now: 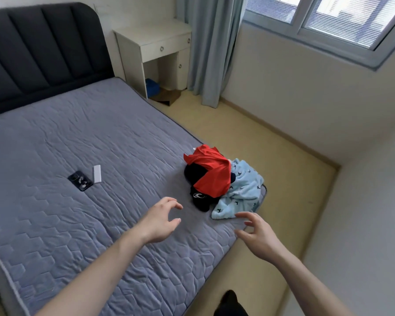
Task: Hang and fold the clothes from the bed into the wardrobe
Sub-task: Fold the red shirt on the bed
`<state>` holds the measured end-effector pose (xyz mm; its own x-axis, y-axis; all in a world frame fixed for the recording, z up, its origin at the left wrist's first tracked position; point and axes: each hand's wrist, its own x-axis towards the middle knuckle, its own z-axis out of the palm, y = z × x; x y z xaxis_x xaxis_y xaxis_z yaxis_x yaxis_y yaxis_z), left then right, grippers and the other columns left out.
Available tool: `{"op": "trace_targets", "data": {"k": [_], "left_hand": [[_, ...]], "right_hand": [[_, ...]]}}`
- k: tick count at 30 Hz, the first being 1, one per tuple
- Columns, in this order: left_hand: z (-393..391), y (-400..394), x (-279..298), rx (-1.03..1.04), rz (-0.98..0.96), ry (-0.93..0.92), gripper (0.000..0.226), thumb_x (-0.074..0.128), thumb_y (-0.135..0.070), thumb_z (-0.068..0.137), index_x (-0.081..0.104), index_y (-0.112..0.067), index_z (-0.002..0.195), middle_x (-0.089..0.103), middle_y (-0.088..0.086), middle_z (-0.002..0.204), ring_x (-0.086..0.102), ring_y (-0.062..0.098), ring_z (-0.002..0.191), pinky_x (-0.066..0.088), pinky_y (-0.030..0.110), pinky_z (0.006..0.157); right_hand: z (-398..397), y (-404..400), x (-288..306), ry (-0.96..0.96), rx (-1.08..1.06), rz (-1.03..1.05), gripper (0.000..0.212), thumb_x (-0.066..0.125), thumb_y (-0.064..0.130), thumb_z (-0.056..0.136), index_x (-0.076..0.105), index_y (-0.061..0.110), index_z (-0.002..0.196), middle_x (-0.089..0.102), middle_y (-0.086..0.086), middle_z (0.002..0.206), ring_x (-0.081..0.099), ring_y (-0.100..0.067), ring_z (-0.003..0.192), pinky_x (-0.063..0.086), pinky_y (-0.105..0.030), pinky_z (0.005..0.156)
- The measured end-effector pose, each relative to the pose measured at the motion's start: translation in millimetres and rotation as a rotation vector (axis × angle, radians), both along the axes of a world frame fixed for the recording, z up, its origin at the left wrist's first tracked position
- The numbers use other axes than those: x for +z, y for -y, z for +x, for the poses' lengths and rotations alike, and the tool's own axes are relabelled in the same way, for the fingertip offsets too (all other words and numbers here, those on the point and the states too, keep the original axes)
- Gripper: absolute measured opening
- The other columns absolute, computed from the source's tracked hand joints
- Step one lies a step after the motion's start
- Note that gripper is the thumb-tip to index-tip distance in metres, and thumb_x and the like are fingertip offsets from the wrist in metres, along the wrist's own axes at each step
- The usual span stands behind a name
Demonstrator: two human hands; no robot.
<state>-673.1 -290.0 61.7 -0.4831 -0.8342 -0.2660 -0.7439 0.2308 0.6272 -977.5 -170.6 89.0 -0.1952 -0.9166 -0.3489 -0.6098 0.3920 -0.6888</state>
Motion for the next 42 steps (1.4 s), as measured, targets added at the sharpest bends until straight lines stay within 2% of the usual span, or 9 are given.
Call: {"op": "trace_targets", "data": {"k": [9, 17, 22, 28, 30, 34, 36, 40, 42], "left_hand": [[-107.3, 96.7, -62.2, 0.046, 0.191, 0.144, 0.033, 0.065, -0.034, 0.093, 0.062, -0.030, 0.125, 0.043, -0.010, 0.144, 0.054, 0.013, 0.127, 0.040, 0.031, 0.110], [-218.3, 191.3, -171.6, 0.203, 0.360, 0.294, 0.036, 0.062, -0.033, 0.093, 0.061, -0.029, 0.128, 0.032, -0.006, 0.156, 0.055, 0.020, 0.128, 0.041, 0.029, 0.106], [-270.8, 248.4, -247.8, 0.241, 0.390, 0.331, 0.042, 0.058, -0.023, 0.091, 0.062, -0.034, 0.132, 0.016, 0.003, 0.168, 0.034, 0.027, 0.148, 0.032, 0.037, 0.119], [-295.6, 282.5, -330.0, 0.230, 0.446, 0.423, 0.047, 0.058, -0.009, 0.086, 0.071, -0.039, 0.119, -0.007, 0.000, 0.172, 0.005, 0.023, 0.157, 0.026, 0.038, 0.123], [-296.3, 284.8, -348.1, 0.172, 0.487, 0.477, 0.052, 0.056, -0.009, 0.087, 0.066, -0.037, 0.131, -0.009, -0.001, 0.172, -0.002, 0.026, 0.158, 0.018, 0.042, 0.127], [-289.8, 283.1, -369.9, 0.074, 0.458, 0.491, 0.068, 0.051, -0.014, 0.090, 0.038, -0.017, 0.157, 0.013, -0.001, 0.170, 0.006, 0.027, 0.157, 0.012, 0.044, 0.128], [-282.2, 277.6, -368.9, 0.148, 0.359, 0.381, 0.058, 0.054, -0.018, 0.096, 0.045, -0.016, 0.153, 0.031, -0.002, 0.165, 0.023, 0.022, 0.153, 0.015, 0.039, 0.127], [-263.1, 252.1, -322.6, 0.395, 0.274, 0.090, 0.024, 0.068, -0.017, 0.093, 0.074, -0.028, 0.113, 0.063, -0.016, 0.133, 0.056, 0.009, 0.126, 0.015, 0.038, 0.127], [-251.7, 237.4, -279.3, 0.551, 0.259, -0.098, 0.020, 0.075, -0.013, 0.088, 0.077, -0.034, 0.088, 0.072, -0.024, 0.101, 0.066, -0.001, 0.099, 0.034, 0.041, 0.119]], "right_hand": [[-102.6, 113.0, -61.3, 0.051, 0.042, 0.107, 0.040, 0.067, 0.029, 0.094, 0.057, 0.039, 0.131, 0.051, 0.015, 0.136, 0.054, -0.005, 0.121, 0.049, -0.023, 0.089], [-205.4, 251.2, -152.3, 0.105, 0.102, 0.190, 0.043, 0.066, 0.027, 0.095, 0.055, 0.038, 0.136, 0.051, 0.019, 0.136, 0.056, -0.006, 0.122, 0.048, -0.024, 0.093], [-239.1, 320.3, -222.1, 0.069, 0.189, 0.235, 0.044, 0.065, 0.022, 0.096, 0.055, 0.033, 0.138, 0.048, 0.014, 0.135, 0.054, -0.007, 0.121, 0.049, -0.028, 0.098], [-249.8, 353.0, -283.0, 0.090, 0.187, 0.241, 0.041, 0.063, 0.020, 0.095, 0.056, 0.037, 0.131, 0.050, 0.016, 0.130, 0.056, -0.008, 0.119, 0.050, -0.028, 0.096], [-249.1, 356.1, -293.6, 0.100, 0.193, 0.251, 0.040, 0.062, 0.018, 0.095, 0.057, 0.038, 0.129, 0.050, 0.018, 0.127, 0.057, -0.007, 0.117, 0.052, -0.028, 0.095], [-244.5, 358.9, -303.1, 0.107, 0.213, 0.248, 0.038, 0.062, 0.015, 0.095, 0.057, 0.044, 0.119, 0.051, 0.021, 0.123, 0.056, 0.002, 0.111, 0.048, -0.021, 0.091], [-240.4, 361.4, -303.8, 0.099, 0.221, 0.249, 0.039, 0.063, 0.014, 0.095, 0.056, 0.047, 0.115, 0.052, 0.020, 0.122, 0.055, 0.005, 0.108, 0.046, -0.018, 0.087], [-225.6, 356.9, -291.9, 0.068, 0.256, 0.268, 0.041, 0.064, 0.013, 0.093, 0.054, 0.043, 0.119, 0.054, 0.013, 0.126, 0.058, -0.004, 0.110, 0.044, -0.009, 0.077], [-213.1, 351.4, -276.4, 0.041, 0.314, 0.256, 0.047, 0.068, 0.012, 0.091, 0.051, 0.044, 0.120, 0.054, 0.011, 0.130, 0.059, -0.009, 0.111, 0.044, -0.011, 0.080]]}}
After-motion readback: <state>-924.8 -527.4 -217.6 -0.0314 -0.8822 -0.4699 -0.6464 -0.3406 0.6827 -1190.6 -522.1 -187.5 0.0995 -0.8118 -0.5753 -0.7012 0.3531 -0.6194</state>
